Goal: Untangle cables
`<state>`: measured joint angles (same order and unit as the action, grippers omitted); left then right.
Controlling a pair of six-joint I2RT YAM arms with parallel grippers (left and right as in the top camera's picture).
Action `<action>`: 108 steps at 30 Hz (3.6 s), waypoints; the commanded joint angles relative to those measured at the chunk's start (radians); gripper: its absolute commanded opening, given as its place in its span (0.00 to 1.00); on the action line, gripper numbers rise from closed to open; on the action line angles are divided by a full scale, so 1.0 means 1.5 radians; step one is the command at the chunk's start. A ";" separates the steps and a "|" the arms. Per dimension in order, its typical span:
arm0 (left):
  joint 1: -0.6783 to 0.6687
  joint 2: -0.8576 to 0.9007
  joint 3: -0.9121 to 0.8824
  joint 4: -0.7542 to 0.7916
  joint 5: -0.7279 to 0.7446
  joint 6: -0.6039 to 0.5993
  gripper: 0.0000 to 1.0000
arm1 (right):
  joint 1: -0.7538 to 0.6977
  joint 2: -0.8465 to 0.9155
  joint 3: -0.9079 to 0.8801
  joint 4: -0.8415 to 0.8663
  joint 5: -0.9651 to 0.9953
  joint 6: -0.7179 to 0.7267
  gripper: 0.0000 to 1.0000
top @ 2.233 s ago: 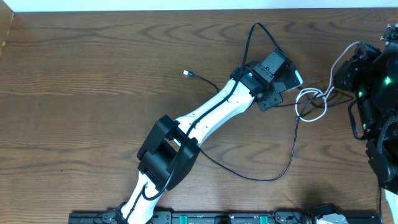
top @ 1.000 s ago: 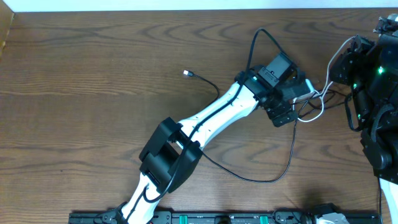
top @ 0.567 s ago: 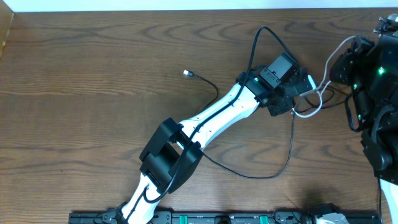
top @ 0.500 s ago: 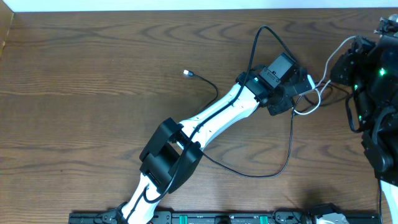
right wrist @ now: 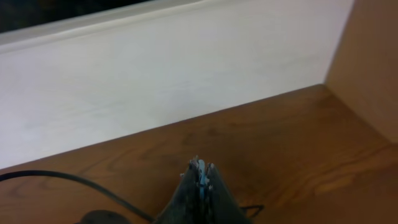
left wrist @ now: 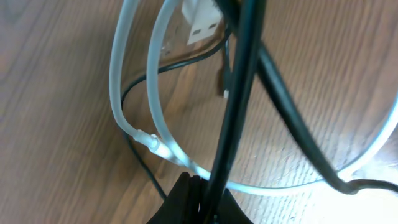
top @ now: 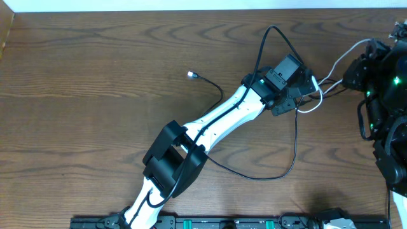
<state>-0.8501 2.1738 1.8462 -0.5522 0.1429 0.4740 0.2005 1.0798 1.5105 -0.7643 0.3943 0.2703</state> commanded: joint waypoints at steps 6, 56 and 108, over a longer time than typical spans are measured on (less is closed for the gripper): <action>0.012 -0.042 -0.003 -0.011 -0.079 0.023 0.07 | -0.009 0.004 0.009 -0.002 0.063 -0.012 0.01; 0.350 -0.553 -0.003 -0.253 -0.166 0.023 0.07 | -0.546 0.146 0.009 0.098 0.179 0.083 0.01; 0.349 -0.187 -0.022 -0.564 0.122 0.043 0.07 | -0.237 0.109 0.009 -0.098 -0.158 0.018 0.99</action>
<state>-0.3302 1.8130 1.8286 -1.3487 0.2802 0.4728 -0.2638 1.2457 1.5223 -0.8810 0.0544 0.3523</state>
